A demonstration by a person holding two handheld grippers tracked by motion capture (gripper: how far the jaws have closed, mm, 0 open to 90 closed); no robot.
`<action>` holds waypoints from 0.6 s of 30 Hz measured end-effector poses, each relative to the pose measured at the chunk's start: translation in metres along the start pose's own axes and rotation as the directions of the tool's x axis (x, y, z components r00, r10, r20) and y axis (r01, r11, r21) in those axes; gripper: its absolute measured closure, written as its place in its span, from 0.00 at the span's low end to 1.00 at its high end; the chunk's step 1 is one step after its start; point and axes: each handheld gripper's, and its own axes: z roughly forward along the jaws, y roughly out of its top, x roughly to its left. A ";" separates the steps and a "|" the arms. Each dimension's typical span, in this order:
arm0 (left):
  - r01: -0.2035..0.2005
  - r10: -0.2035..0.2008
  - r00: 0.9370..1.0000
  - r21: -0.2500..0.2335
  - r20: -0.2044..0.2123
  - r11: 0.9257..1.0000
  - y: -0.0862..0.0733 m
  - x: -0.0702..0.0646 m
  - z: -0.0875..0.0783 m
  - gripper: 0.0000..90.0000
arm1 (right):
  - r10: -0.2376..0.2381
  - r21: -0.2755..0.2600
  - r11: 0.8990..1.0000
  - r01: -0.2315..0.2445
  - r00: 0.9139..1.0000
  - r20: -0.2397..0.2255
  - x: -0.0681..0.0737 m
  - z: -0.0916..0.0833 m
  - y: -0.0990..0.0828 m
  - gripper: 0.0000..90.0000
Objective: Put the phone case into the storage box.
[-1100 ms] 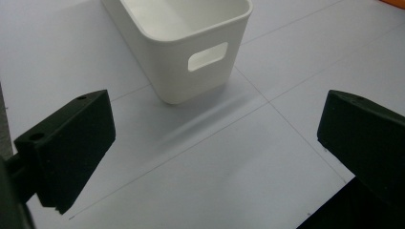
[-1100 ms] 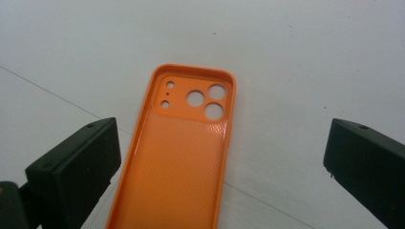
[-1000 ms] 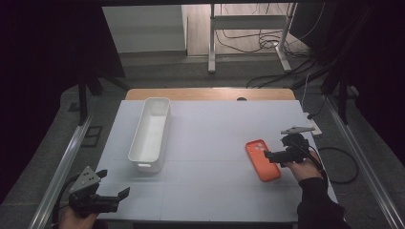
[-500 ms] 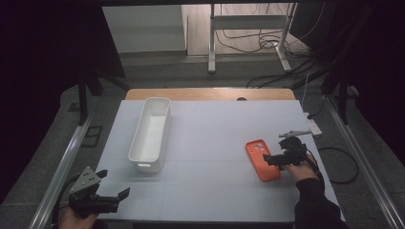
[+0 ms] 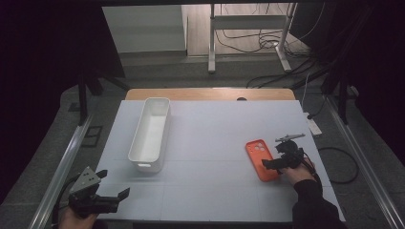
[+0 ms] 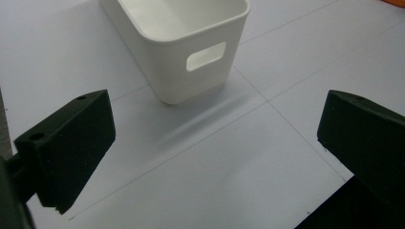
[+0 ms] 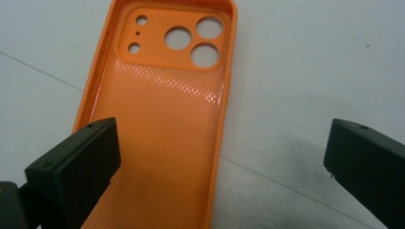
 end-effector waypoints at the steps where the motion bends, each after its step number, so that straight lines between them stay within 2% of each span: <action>1: 0.001 -0.001 1.000 0.000 0.000 1.000 0.000 0.000 0.000 0.00 | -0.002 0.006 1.000 0.002 1.000 0.000 0.000 0.001 -0.001 0.00; 5: 0.003 -0.003 1.000 0.000 0.001 1.000 0.000 0.001 0.000 0.00 | -0.009 0.020 1.000 0.009 1.000 -0.004 0.001 0.004 -0.002 0.00; 8: 0.001 -0.001 1.000 -0.002 0.000 1.000 0.000 0.000 0.000 0.00 | -0.014 0.050 0.999 0.014 1.000 0.000 0.002 0.009 -0.004 0.00; 18: 0.005 -0.005 1.000 0.002 0.000 1.000 0.000 0.000 0.000 0.00 | -0.007 0.053 0.999 0.007 1.000 0.001 0.002 0.009 -0.003 0.00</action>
